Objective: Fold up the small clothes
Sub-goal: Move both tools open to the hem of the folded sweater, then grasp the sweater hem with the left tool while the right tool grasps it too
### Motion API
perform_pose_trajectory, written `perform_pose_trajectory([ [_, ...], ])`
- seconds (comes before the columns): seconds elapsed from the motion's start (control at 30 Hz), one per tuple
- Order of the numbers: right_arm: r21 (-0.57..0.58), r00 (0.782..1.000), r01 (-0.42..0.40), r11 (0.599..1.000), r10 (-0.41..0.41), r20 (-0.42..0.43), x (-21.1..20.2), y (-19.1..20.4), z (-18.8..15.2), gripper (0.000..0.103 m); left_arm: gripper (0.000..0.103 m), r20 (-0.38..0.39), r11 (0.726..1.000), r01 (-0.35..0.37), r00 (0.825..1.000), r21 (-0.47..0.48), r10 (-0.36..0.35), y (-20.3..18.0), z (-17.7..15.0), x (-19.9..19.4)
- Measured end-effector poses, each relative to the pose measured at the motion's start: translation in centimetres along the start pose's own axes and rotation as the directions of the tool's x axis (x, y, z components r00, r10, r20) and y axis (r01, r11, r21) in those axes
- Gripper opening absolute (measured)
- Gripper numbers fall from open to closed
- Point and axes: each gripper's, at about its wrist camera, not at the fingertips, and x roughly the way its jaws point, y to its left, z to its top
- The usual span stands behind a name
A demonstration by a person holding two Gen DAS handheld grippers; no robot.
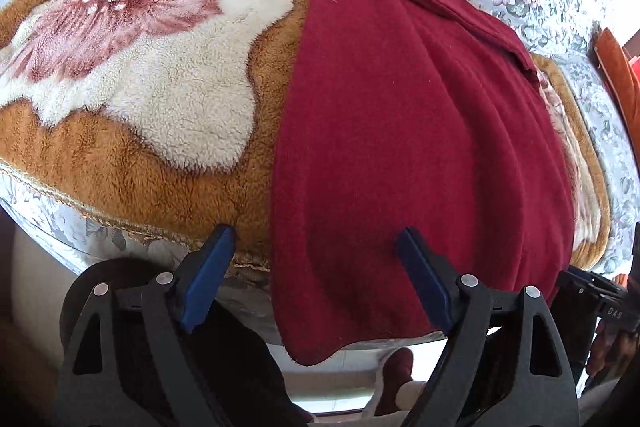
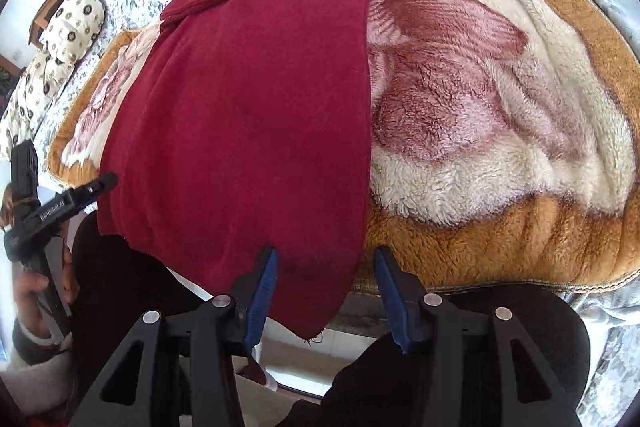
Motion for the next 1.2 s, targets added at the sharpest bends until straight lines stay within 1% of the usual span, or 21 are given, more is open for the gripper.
perform_pose_trajectory([
  [0.03,-0.002,1.0,-0.001,1.0,0.001,0.003,0.0,0.0,-0.1,0.052,0.086,-0.004,1.0,0.001,1.0,0.002,-0.001,0.0,-0.1,0.1],
  [0.1,-0.001,1.0,0.001,1.0,-0.001,0.005,0.1,0.1,-0.1,0.052,0.096,-0.042,1.0,0.024,0.999,-0.013,-0.025,0.3,-0.3,0.5],
  [0.17,-0.005,1.0,0.006,1.0,-0.006,0.007,0.1,0.6,-0.3,0.052,0.096,-0.147,0.992,0.085,0.984,-0.092,-0.098,1.4,-0.9,2.1],
  [0.23,-0.012,1.0,0.007,1.0,-0.007,0.01,0.0,0.7,-0.6,0.052,0.095,-0.064,0.998,0.045,0.997,-0.036,-0.047,1.1,-1.2,1.3],
  [0.27,-0.003,1.0,0.0,1.0,0.0,0.021,-0.1,0.6,-0.7,0.052,0.095,-0.04,0.999,0.032,0.999,-0.039,-0.033,1.1,-1.2,1.0],
  [0.33,0.024,0.999,-0.014,1.0,0.014,0.029,-0.1,0.3,-1.1,0.052,0.095,-0.07,0.995,0.062,0.995,-0.078,-0.067,1.5,-1.2,1.5],
  [0.37,0.03,0.999,-0.019,0.999,0.018,0.029,-0.1,0.3,-1.1,0.052,0.095,-0.079,0.994,0.062,0.994,-0.085,-0.069,1.7,-1.2,1.7],
  [0.53,0.038,0.999,-0.029,0.999,0.027,0.046,-0.3,-0.2,-1.4,0.052,0.095,-0.059,0.996,0.054,0.997,-0.075,-0.058,1.6,-1.4,1.5],
  [0.57,0.04,0.998,-0.027,0.999,0.025,0.054,-0.2,-0.1,-1.4,0.052,0.092,-0.054,0.995,0.057,0.997,-0.076,-0.061,1.3,-1.4,1.4],
  [0.6,0.031,0.998,-0.016,0.999,0.015,0.062,-0.1,-0.1,-1.4,0.05,0.086,-0.05,0.995,0.063,0.996,-0.079,-0.068,1.3,-1.6,1.3],
  [0.63,0.006,0.998,0.009,1.0,-0.009,0.066,0.0,0.4,-1.5,0.046,0.082,-0.048,0.994,0.074,0.996,-0.082,-0.078,1.1,-1.7,1.3],
  [0.67,-0.033,0.997,0.047,0.998,-0.044,0.07,0.0,0.9,-1.6,0.042,0.077,-0.044,0.994,0.077,0.996,-0.081,-0.081,1.0,-1.9,1.2],
  [0.7,-0.054,0.995,0.063,0.997,-0.059,0.077,-0.2,1.1,-1.6,0.035,0.069,-0.044,0.994,0.08,0.996,-0.078,-0.084,0.9,-2.0,1.1],
  [0.73,-0.052,0.996,0.042,0.998,-0.038,0.083,-0.3,1.0,-1.7,0.022,0.065,-0.045,0.993,0.087,0.995,-0.077,-0.09,0.8,-2.1,1.0],
  [0.77,-0.044,0.997,0.004,0.999,0.0,0.081,-0.4,0.8,-1.7,0.014,0.058,-0.045,0.993,0.087,0.995,-0.082,-0.091,0.8,-2.2,0.9],
  [0.8,-0.038,0.997,-0.026,0.999,0.029,0.074,-0.4,0.6,-1.7,0.009,0.048,-0.05,0.991,0.099,0.993,-0.091,-0.104,1.0,-2.3,0.7],
  [0.83,-0.037,0.997,-0.028,0.999,0.031,0.077,-0.5,0.5,-1.7,0.008,0.041,-0.059,0.986,0.129,0.989,-0.11,-0.136,1.2,-2.5,0.7],
  [0.9,-0.04,0.995,-0.041,0.998,0.044,0.089,-0.9,0.6,-1.8,0.008,0.022,-0.058,0.984,0.136,0.988,-0.112,-0.143,1.1,-2.7,0.1],
  [0.97,-0.029,0.99,-0.087,0.996,0.09,0.111,-1.8,0.5,-1.7,0.007,0.016,-0.043,0.988,0.126,0.991,-0.088,-0.13,0.9,-2.8,-0.7],
  [1.07,-0.04,0.979,-0.122,0.992,0.127,0.159,-3.8,0.7,-1.4,0.007,0.01,-0.011,0.984,0.151,0.988,-0.095,-0.152,1.1,-2.6,-2.2],
  [1.2,-0.055,0.956,-0.163,0.985,0.172,0.236,-7.2,1.1,-0.5,0.007,0.009,0.041,0.975,0.206,0.978,-0.086,-0.203,1.1,-1.9,-4.7],
])
